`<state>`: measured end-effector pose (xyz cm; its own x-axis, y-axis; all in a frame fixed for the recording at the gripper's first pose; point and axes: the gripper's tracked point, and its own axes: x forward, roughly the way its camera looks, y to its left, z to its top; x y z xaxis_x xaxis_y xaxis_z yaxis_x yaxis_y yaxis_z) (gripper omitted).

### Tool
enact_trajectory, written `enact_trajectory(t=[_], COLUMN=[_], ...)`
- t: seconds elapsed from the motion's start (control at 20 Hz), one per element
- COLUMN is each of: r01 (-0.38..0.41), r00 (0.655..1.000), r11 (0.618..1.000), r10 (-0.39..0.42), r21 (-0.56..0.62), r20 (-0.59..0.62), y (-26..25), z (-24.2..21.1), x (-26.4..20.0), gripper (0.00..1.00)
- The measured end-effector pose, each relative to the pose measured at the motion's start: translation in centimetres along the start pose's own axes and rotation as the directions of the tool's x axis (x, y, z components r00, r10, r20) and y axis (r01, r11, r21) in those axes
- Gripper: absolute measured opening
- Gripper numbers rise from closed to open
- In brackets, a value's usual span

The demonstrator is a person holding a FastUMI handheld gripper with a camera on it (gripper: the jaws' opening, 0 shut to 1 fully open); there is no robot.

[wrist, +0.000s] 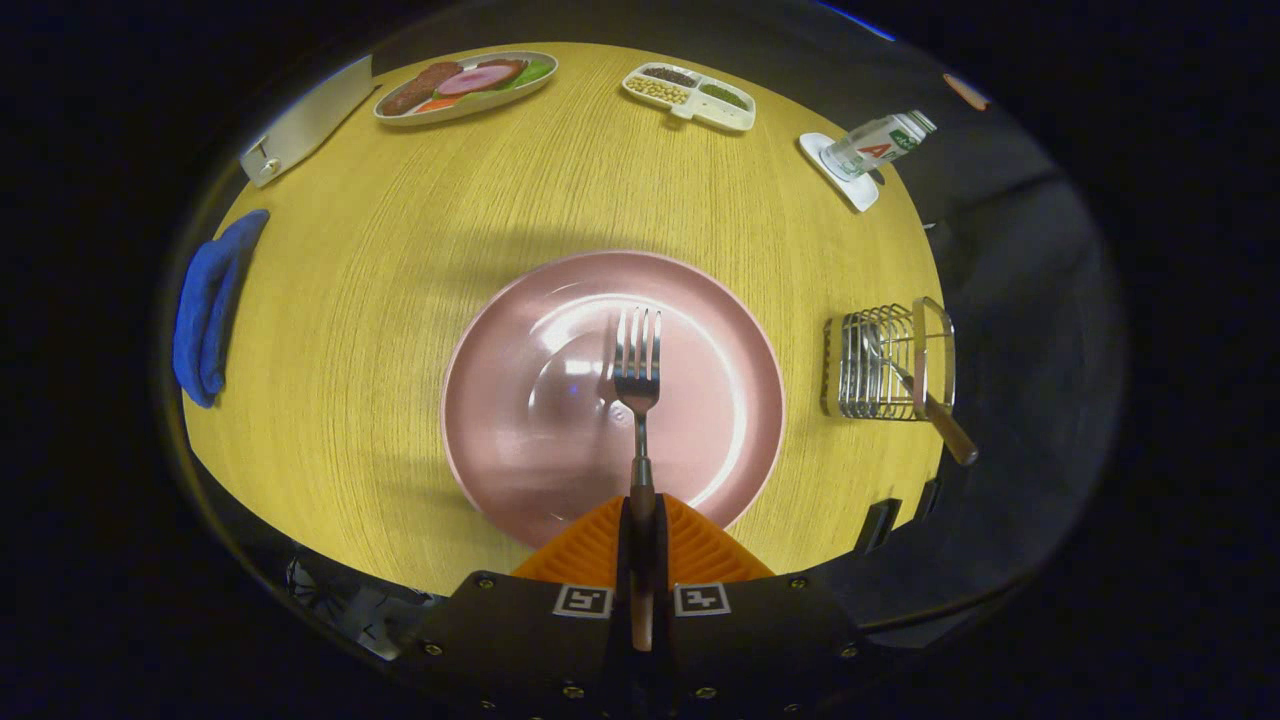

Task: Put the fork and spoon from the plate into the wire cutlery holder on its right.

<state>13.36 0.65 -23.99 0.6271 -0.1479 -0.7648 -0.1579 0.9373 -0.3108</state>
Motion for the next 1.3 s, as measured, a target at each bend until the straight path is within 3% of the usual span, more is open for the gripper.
enact_trajectory(t=[1.3], r01=[0.104], r00=[0.992], r11=[0.980], r10=[-0.114], r21=[0.172], r20=[0.048], y=[-10.2], z=[3.8], x=[-5.8], gripper=[0.08])
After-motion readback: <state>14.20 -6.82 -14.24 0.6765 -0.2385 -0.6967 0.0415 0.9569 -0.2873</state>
